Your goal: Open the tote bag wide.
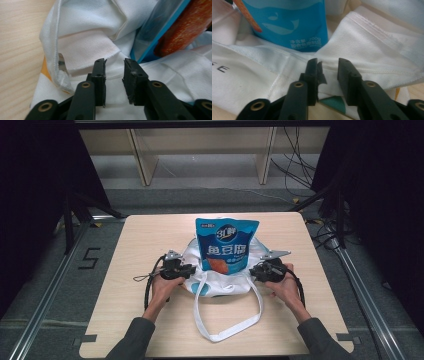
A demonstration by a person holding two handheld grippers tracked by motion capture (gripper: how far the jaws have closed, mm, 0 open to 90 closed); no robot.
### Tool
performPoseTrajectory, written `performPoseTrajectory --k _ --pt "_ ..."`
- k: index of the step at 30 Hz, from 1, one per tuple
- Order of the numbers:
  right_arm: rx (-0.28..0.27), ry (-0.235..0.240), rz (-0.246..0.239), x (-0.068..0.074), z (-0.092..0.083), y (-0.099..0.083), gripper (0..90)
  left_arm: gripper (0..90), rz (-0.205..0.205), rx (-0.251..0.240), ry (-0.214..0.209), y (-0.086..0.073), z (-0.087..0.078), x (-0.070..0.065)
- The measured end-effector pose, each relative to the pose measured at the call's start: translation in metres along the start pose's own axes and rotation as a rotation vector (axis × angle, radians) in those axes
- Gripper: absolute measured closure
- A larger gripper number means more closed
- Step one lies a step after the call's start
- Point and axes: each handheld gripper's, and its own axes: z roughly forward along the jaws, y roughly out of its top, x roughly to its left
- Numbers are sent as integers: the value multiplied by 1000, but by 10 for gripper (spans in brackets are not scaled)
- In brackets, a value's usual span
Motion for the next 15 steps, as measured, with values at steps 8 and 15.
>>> performPoseTrajectory --k 8,15 --pt "-12 9 40 1 -13 0 575 525 12 -1 -8 6 -16 -9" --pt "-67 5 62 -1 -31 4 504 478 5 -42 31 11 -40 -9"
